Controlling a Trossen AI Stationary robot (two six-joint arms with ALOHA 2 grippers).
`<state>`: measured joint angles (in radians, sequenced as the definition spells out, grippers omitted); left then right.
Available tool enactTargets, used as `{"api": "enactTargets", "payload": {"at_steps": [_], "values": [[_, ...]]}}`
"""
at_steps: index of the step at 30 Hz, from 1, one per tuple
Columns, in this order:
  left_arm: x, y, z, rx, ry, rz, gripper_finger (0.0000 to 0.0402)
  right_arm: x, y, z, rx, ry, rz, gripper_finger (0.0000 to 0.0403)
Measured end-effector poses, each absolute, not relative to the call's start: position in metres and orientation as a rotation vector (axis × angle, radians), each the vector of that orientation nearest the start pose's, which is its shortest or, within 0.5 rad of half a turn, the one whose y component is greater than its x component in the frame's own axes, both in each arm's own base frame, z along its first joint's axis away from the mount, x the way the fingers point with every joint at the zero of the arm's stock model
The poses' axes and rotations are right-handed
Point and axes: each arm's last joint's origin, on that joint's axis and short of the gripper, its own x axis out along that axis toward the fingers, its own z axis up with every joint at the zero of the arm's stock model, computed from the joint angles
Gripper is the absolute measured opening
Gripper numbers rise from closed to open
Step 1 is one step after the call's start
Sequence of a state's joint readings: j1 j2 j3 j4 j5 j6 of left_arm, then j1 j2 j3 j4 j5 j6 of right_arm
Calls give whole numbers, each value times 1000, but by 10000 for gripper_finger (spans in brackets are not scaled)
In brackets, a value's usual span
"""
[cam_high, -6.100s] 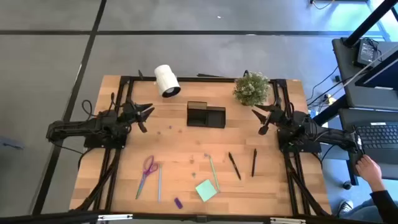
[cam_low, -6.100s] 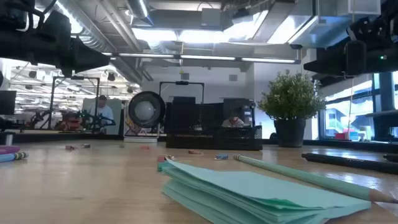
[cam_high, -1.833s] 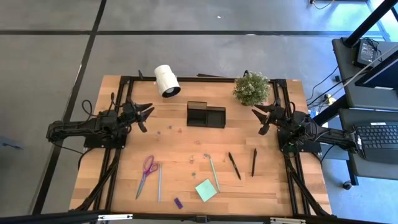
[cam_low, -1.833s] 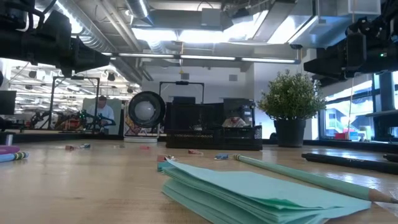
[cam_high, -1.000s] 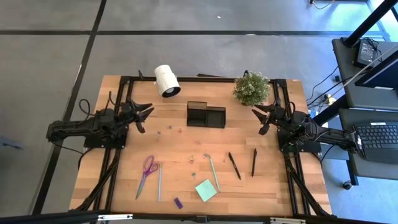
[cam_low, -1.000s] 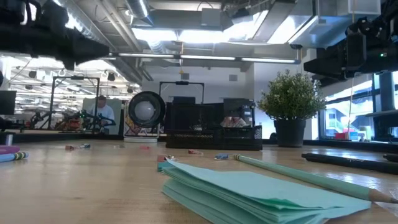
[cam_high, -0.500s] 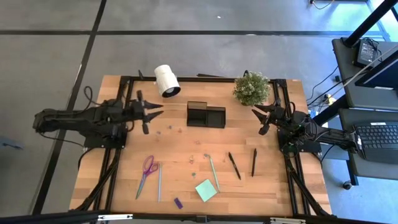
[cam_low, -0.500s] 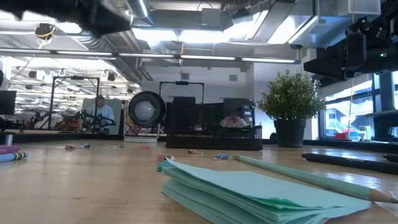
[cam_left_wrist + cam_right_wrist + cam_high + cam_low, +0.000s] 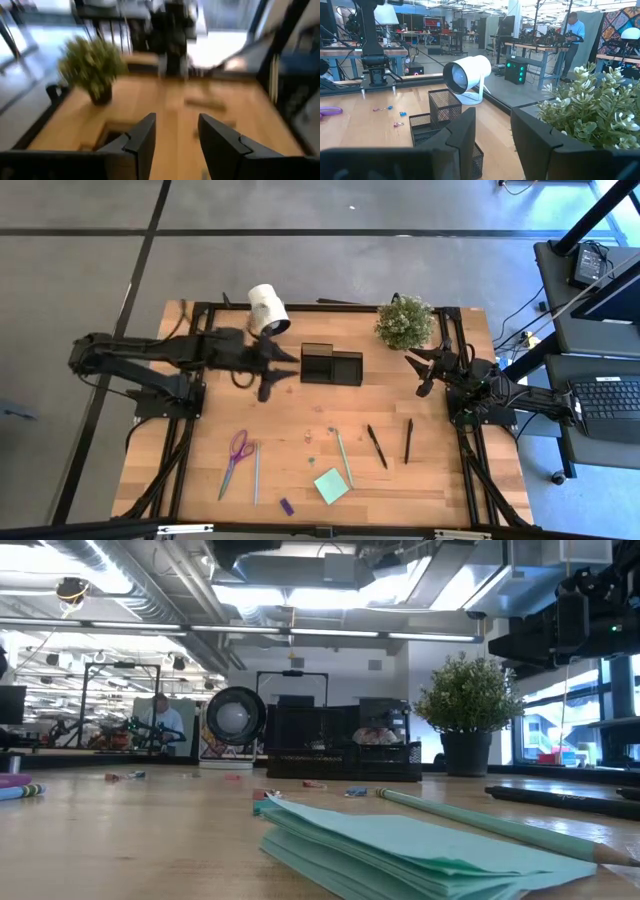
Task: Pick and place office supplies into organizer
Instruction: Put the pink scissor into the black desk organizer
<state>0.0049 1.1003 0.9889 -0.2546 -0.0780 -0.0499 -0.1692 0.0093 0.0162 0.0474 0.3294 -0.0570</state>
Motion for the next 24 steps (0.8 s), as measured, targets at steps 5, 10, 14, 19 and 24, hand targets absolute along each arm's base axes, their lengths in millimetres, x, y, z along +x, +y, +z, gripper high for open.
{"api": "enactTargets", "payload": {"at_steps": [5,10,14,19,24], "values": [[258,-14,348,-39,734,255,141,93,-25,173,-54,-40,-500,129],[264,-28,351,-344,976,450,141,93,-25,173,-55,-39,-500,129],[262,-39,332,-636,1186,637,141,93,-25,173,-55,-40,-500,129],[256,-58,304,-763,1479,926,141,93,-25,173,-55,-40,-500,129],[267,-82,278,-745,1474,852,141,93,-25,173,-55,-39,-499,129]]}}
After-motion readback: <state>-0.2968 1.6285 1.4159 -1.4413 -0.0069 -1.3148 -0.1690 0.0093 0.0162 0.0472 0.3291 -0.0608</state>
